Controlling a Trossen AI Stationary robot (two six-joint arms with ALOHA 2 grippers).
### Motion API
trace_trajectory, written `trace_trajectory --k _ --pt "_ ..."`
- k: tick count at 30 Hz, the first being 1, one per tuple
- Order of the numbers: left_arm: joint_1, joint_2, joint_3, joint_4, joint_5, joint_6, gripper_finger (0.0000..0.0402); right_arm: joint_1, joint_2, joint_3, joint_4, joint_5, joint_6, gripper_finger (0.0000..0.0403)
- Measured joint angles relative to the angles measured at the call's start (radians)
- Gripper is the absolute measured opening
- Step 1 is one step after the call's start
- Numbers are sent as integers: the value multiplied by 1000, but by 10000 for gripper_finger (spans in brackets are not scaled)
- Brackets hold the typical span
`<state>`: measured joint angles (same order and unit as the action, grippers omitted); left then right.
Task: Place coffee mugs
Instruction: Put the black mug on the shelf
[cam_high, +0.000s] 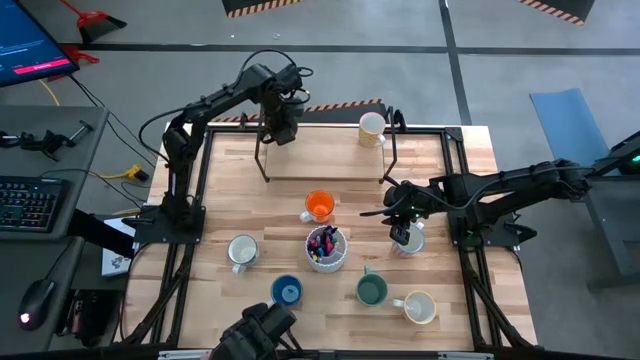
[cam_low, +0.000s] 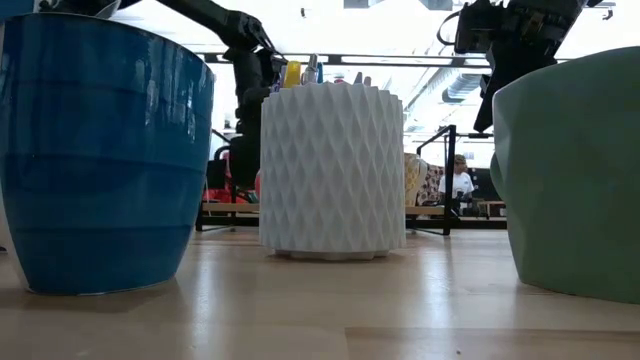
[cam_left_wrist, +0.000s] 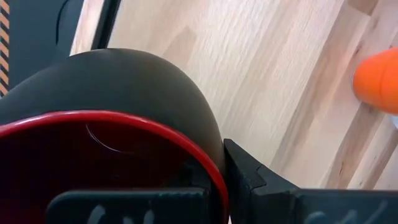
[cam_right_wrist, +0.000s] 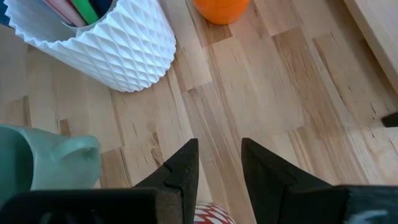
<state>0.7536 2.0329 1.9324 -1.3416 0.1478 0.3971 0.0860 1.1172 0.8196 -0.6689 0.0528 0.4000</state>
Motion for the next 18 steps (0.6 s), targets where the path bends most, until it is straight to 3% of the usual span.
trace_trajectory --k 18 --pt "-18 60 -6 -29 -5 -46 5 0 0 0 0 0 0 101"
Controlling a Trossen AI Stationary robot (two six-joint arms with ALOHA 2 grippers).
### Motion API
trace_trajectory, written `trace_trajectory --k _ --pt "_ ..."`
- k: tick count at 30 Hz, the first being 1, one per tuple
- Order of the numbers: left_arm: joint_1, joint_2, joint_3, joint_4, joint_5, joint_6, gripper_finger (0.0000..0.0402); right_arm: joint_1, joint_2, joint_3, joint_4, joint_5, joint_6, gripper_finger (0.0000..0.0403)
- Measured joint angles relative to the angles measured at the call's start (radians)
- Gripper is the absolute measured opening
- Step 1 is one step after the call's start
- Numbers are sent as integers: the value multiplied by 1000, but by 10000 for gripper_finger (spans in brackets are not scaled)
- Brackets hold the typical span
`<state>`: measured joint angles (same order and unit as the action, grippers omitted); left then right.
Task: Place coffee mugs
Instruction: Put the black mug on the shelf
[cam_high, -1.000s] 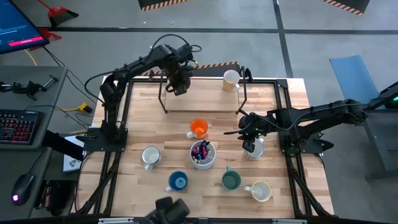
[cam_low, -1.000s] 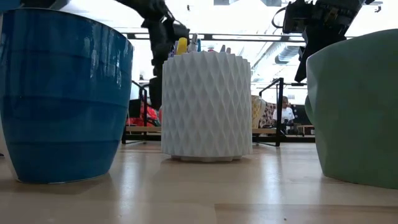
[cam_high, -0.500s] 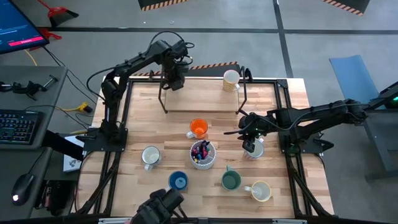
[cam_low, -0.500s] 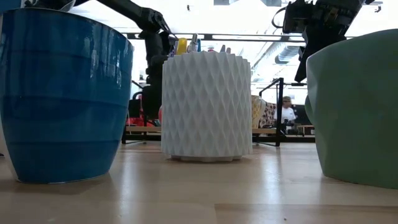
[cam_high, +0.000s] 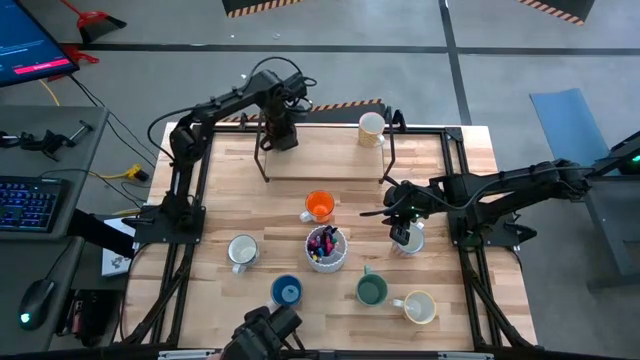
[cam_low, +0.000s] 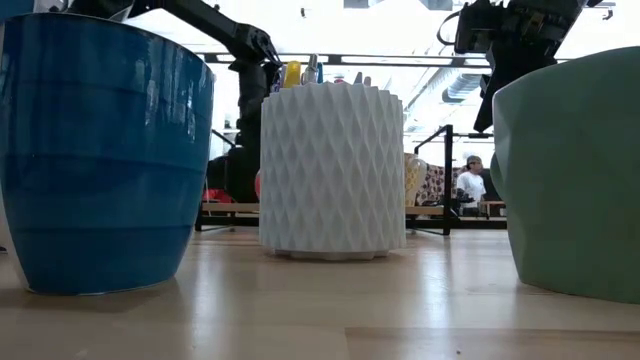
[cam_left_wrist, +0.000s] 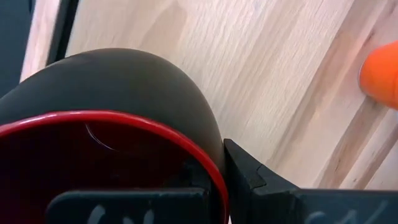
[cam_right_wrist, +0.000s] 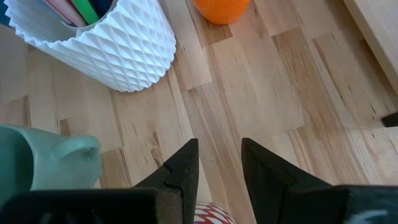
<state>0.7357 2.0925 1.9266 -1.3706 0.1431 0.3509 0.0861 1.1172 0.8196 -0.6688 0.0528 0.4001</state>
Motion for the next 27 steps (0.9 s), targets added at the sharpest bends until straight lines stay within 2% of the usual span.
trace_trajectory --k 6,14,27 --pt "1 4 0 15 -34 -6 8 0 0 0 0 0 0 101" --pt "3 4 2 13 -74 -6 60 0 0 0 0 0 0 101" --pt "3 4 2 32 -70 -18 108 0 0 0 0 0 0 101"
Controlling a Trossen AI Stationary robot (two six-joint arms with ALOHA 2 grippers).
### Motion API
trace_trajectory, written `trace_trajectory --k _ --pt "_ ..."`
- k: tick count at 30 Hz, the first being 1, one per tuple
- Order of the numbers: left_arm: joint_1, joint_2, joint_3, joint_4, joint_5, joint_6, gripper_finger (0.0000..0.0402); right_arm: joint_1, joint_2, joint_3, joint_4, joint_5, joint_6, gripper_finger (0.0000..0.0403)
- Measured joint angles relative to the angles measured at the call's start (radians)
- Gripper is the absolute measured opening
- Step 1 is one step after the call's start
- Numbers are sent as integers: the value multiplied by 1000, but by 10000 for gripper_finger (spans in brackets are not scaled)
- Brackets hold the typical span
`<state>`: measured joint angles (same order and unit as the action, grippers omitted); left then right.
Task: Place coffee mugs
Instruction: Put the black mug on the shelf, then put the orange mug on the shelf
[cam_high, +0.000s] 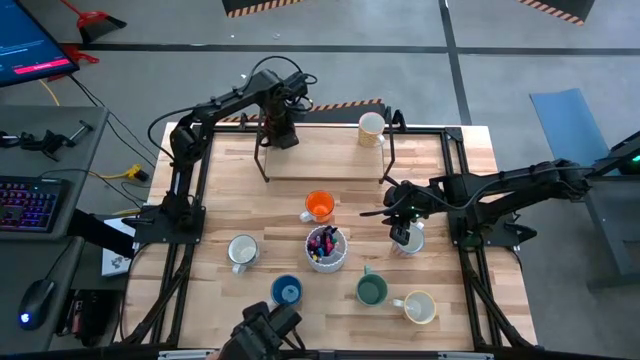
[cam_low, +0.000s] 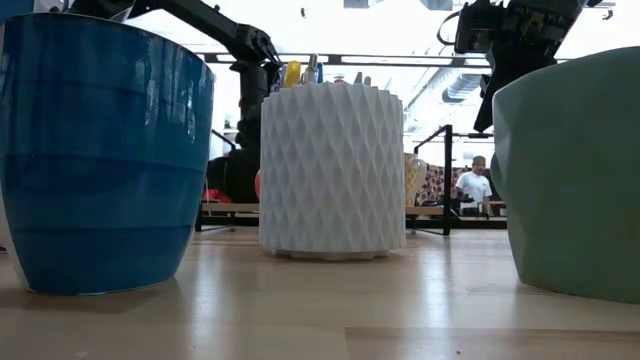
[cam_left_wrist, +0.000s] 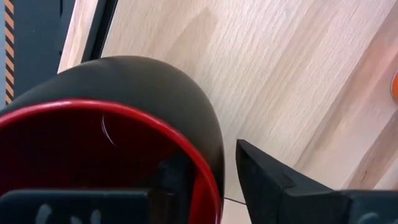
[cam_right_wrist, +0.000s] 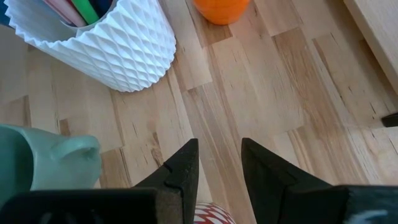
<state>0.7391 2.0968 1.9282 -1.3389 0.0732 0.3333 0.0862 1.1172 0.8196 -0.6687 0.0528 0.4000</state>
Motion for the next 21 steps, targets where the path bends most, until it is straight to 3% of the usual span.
trace_trajectory --k 9,15,21 --pt "1 -2 108 -52 -13 -7 122 0 0 0 0 0 -15 101" --pt "0 -3 262 -208 -112 -25 120 0 0 0 0 0 -15 101" --pt "-26 -71 322 -235 59 -121 120 0 0 0 0 -2 -15 101"
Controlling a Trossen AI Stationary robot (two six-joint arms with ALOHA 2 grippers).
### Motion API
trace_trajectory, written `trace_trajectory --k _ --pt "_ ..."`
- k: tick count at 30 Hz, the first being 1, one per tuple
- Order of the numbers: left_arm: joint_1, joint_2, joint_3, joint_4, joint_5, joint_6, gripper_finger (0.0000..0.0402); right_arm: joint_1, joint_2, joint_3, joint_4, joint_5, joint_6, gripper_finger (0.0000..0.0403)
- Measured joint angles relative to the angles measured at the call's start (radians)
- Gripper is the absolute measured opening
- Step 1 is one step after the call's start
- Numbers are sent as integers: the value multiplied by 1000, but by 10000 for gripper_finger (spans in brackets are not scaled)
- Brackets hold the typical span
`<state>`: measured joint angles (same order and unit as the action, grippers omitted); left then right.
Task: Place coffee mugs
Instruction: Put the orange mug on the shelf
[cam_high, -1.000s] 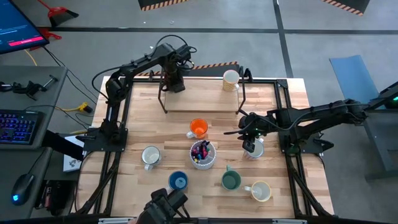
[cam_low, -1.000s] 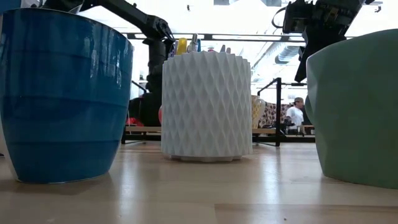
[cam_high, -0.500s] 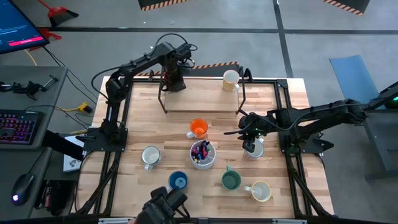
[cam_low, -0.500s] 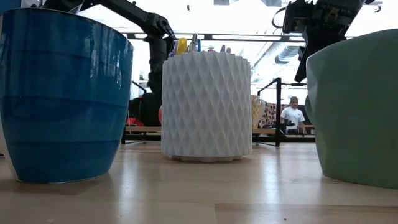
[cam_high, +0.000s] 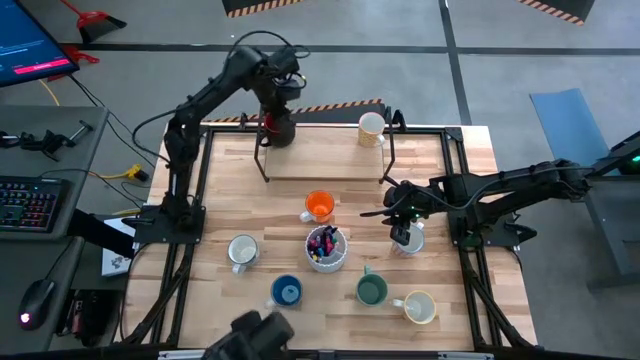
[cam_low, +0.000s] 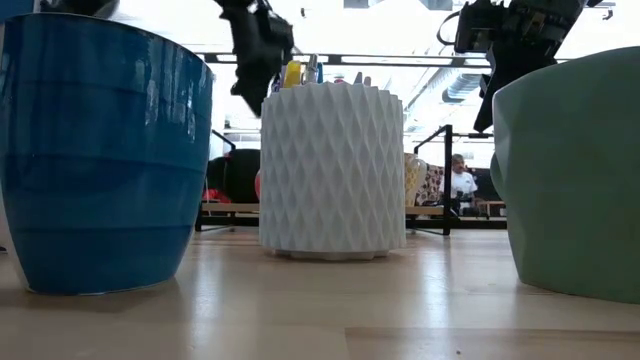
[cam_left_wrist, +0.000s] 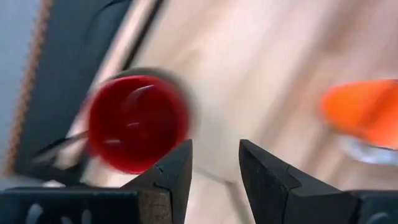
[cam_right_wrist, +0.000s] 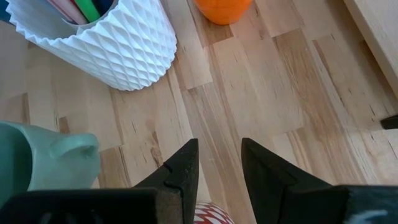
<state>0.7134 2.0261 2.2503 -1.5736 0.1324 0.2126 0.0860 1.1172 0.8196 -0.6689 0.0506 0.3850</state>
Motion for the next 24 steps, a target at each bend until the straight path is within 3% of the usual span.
trace_trajectory --k 5,12,18,24 --pt "-102 -79 0 2 131 -62 120 0 0 0 -5 -35 0 101" --pt "-345 -261 -106 3 135 -50 120 0 0 0 -38 -40 -45 101" --pt "-552 -495 -435 43 121 -88 120 0 0 0 -34 -27 -122 101" --pt "-682 -749 -883 340 116 -325 120 0 0 0 -38 -27 -211 101"
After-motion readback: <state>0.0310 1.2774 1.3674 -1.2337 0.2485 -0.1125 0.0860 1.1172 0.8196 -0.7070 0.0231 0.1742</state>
